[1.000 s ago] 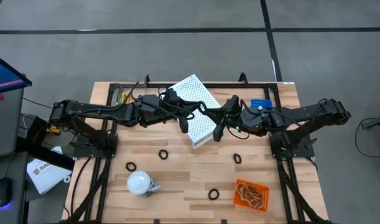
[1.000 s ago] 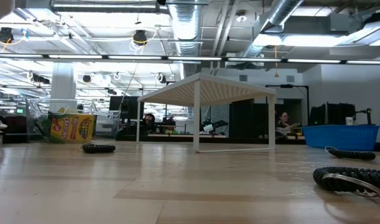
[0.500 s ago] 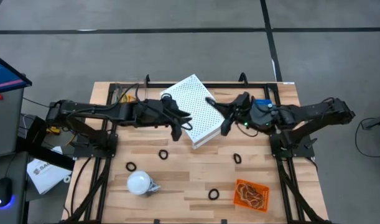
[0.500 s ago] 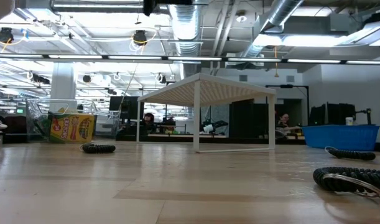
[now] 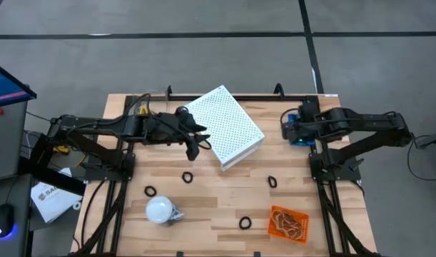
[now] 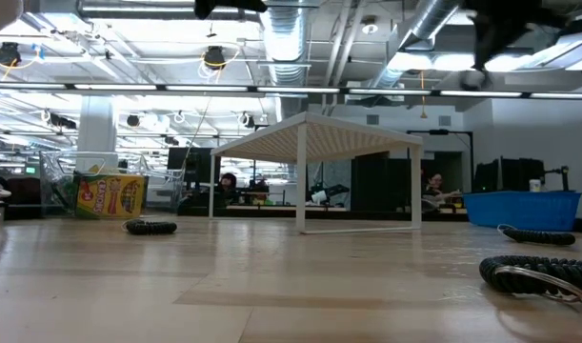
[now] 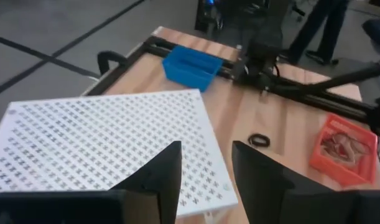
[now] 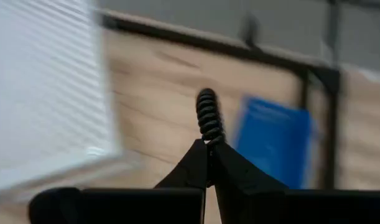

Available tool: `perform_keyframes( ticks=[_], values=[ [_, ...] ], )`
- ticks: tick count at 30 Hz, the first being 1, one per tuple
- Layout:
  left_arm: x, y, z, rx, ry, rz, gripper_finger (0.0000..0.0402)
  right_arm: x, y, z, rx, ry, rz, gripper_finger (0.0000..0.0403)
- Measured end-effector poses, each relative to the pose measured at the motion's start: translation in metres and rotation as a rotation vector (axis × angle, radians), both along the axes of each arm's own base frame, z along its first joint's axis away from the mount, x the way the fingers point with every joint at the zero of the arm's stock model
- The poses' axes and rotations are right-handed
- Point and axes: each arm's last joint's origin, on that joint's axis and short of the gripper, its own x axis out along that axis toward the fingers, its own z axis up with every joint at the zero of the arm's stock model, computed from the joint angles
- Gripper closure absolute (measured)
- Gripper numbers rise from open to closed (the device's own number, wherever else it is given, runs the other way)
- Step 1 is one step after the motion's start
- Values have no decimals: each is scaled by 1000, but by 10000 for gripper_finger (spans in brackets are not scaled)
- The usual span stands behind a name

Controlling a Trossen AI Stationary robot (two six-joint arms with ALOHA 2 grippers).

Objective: Pick & Place Office Desk Supplies
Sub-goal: Put the black spring keychain into the blue bin

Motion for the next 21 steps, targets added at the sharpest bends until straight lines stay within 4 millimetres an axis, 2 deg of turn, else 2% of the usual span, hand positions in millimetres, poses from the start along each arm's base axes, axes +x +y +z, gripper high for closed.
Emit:
perform_keyframes(
  ticks=[6, 11, 17, 21],
  values=[
    [-5, 12, 4, 5, -12, 46, 270, -2, -19, -28, 85, 111, -122, 398],
    [-7, 16, 6, 6, -21, 61, 270, -17, -36, -75, 172, 273, -257, 398],
    [-7, 16, 7, 6, -25, 61, 270, -31, -49, -121, 265, 215, -339, 388],
    [-7, 16, 7, 6, -31, 61, 270, -35, -56, -141, 277, 207, -377, 385]
  ],
)
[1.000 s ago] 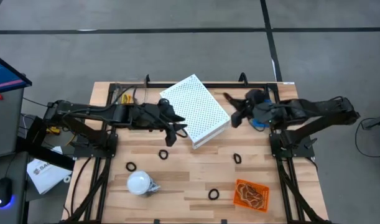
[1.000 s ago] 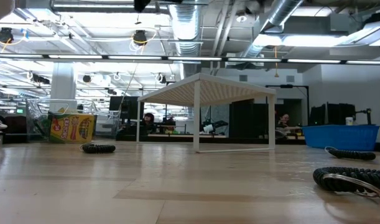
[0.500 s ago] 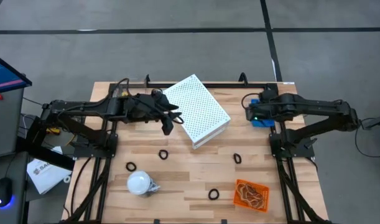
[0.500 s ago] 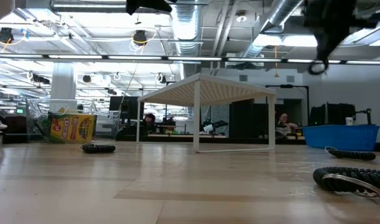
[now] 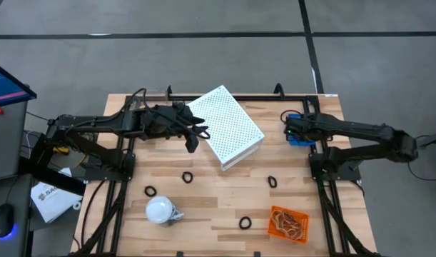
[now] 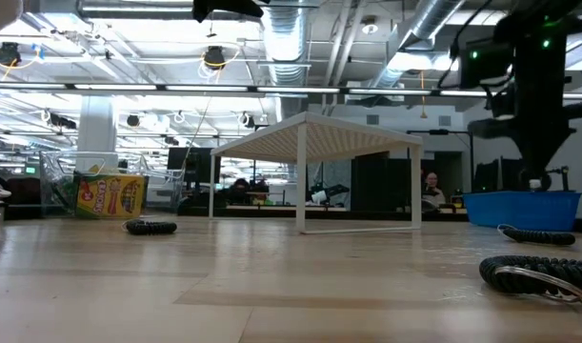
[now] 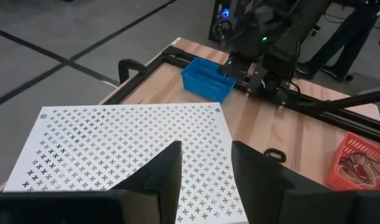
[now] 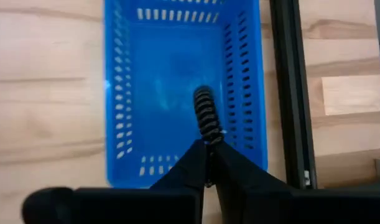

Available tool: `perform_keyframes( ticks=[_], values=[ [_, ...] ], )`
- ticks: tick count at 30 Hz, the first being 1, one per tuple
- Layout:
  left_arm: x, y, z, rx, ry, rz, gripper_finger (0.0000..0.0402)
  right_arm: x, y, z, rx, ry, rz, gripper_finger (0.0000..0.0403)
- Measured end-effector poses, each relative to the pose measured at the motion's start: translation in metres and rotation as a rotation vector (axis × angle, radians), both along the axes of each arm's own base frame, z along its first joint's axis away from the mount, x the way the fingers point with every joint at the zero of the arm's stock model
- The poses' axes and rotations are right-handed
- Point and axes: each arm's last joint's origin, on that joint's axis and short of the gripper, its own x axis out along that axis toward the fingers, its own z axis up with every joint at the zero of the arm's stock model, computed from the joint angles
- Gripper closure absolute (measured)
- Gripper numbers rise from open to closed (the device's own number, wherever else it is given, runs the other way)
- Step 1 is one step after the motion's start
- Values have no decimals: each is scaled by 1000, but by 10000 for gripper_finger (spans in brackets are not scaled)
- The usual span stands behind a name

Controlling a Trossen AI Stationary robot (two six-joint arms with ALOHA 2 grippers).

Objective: Pick & Place Office Desk Supplies
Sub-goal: Put the black spring keychain into the blue bin

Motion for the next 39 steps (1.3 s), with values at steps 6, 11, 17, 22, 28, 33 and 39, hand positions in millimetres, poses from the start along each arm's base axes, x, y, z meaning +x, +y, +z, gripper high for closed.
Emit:
perform_keyframes(
  ticks=[6, 11, 17, 22, 28, 33, 39],
  values=[
    [0, 0, 0, -2, -1, 1, 270, -2, -8, -9, -7, 1, 3, 383],
    [0, 0, 0, -3, -1, 1, 270, -2, -11, -8, -37, 8, 21, 342],
    [0, 0, 0, -3, 0, 1, 270, 0, -12, -8, -45, 7, 56, 269],
    [0, -1, -1, -14, 9, -20, 270, 6, -14, -6, -60, -65, 112, 232],
    [-8, -7, -15, -61, 168, -70, 270, 16, 2, 9, -116, -299, 194, 240],
    [-14, -13, -28, -119, 318, -123, 270, 22, 23, 27, -160, -539, 301, 259],
    [-8, -15, -35, -166, 353, -184, 270, 35, 47, 55, -224, -862, 523, 277]
  ],
)
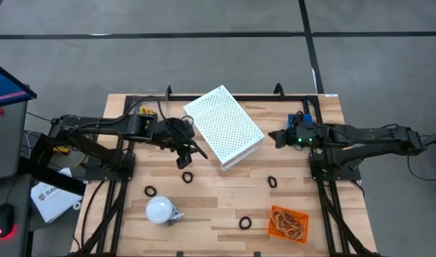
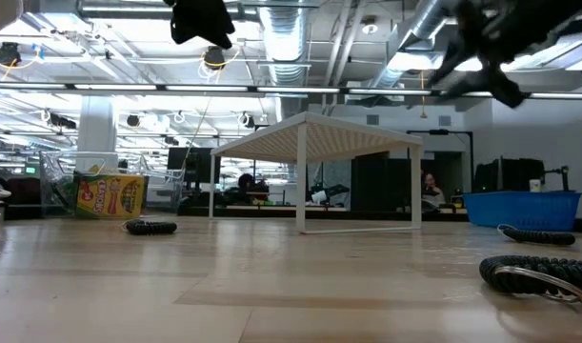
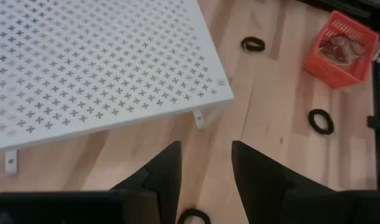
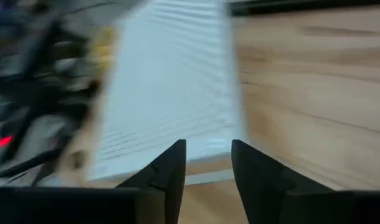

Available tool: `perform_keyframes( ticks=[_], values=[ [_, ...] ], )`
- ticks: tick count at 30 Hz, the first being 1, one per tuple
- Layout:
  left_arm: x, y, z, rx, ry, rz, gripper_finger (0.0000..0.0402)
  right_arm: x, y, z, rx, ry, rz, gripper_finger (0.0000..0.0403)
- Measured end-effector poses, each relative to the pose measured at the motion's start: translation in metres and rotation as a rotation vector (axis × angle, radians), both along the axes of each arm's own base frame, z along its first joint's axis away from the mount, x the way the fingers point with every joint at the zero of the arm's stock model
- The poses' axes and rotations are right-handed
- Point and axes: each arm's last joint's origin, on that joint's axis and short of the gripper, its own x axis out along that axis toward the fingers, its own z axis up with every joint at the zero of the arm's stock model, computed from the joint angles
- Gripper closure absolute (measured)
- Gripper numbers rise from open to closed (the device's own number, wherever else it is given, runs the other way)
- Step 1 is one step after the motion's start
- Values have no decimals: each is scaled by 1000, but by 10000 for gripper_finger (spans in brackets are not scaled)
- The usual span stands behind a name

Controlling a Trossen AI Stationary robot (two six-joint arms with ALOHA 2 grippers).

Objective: Pick & Place Office Desk Supplies
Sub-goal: Put the black spring keychain into the blue bin

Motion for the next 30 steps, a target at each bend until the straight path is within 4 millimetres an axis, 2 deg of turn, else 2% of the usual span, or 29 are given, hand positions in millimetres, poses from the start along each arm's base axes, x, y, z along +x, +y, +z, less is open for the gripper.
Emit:
perform_keyframes(
  ticks=[6, 10, 15, 20, 24, 30],
  values=[
    [1, -1, -12, -46, 39, -52, 270, 13, 12, 18, -87, -187, 125, 282],
    [0, -1, -24, -103, 61, -2, 270, 25, 15, 23, -95, -266, 175, 281],
    [-6, -11, -43, -158, 122, 6, 270, 44, 24, 14, -32, -271, 235, 287],
    [-10, -22, -59, -168, 173, -10, 270, 63, 40, 14, -13, -365, 292, 302],
    [-12, -19, -73, -132, 203, 18, 270, 74, 49, 16, -12, -460, 314, 310],
    [-19, -11, -105, -121, 250, 76, 270, 85, 56, 25, -6, -508, 332, 311]
  ],
)
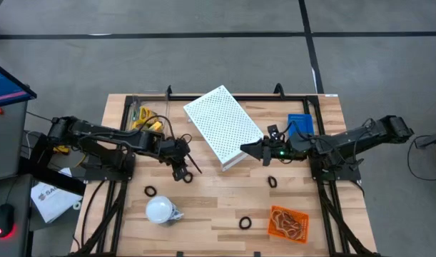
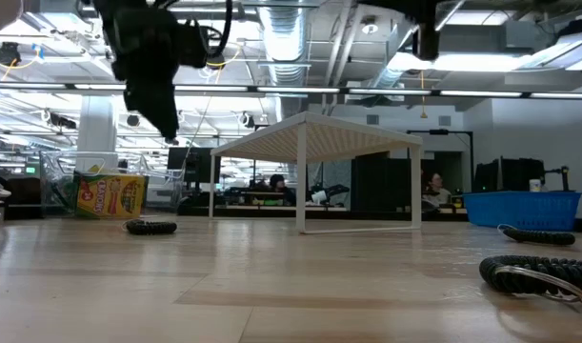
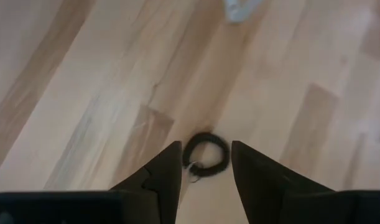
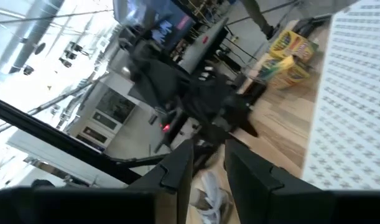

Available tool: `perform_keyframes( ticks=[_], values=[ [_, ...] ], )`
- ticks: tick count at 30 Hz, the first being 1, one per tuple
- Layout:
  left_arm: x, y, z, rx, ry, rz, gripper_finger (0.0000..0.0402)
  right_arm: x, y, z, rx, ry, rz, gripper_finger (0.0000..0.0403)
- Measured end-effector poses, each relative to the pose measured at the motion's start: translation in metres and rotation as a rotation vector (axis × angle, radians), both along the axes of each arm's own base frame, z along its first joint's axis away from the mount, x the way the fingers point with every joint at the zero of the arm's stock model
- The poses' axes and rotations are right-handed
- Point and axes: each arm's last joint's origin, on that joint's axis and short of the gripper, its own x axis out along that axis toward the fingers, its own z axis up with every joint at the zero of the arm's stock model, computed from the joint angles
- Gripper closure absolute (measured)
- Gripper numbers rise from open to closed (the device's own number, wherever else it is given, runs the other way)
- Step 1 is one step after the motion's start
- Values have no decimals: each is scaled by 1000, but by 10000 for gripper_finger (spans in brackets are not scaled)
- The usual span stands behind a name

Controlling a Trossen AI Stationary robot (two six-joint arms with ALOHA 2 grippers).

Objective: Pick & Place Office Desk Supplies
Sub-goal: Put the black spring keychain into the blue bin

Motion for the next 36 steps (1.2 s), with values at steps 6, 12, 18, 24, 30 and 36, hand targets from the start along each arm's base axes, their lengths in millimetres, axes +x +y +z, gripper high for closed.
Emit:
perform_keyframes(
  ticks=[6, 12, 18, 24, 30, 36],
  values=[
    [1, 0, -20, -2, -33, 5, 270, 5, 7, 18, -22, -41, 18, 311],
    [10, -3, -46, 35, 51, -73, 270, 5, 7, 35, -65, -86, 22, 311],
    [17, -9, -68, 93, 97, -211, 270, 5, 9, 40, -73, -97, 30, 311],
    [15, -14, -86, 125, 143, -293, 270, 3, 17, 40, -74, -94, 14, 311],
    [16, -13, -93, 148, 108, -288, 270, 0, 23, 40, -83, -92, -21, 311],
    [9, -12, -101, 146, 127, -287, 270, 0, 25, 39, -83, -89, -14, 311]
  ],
)
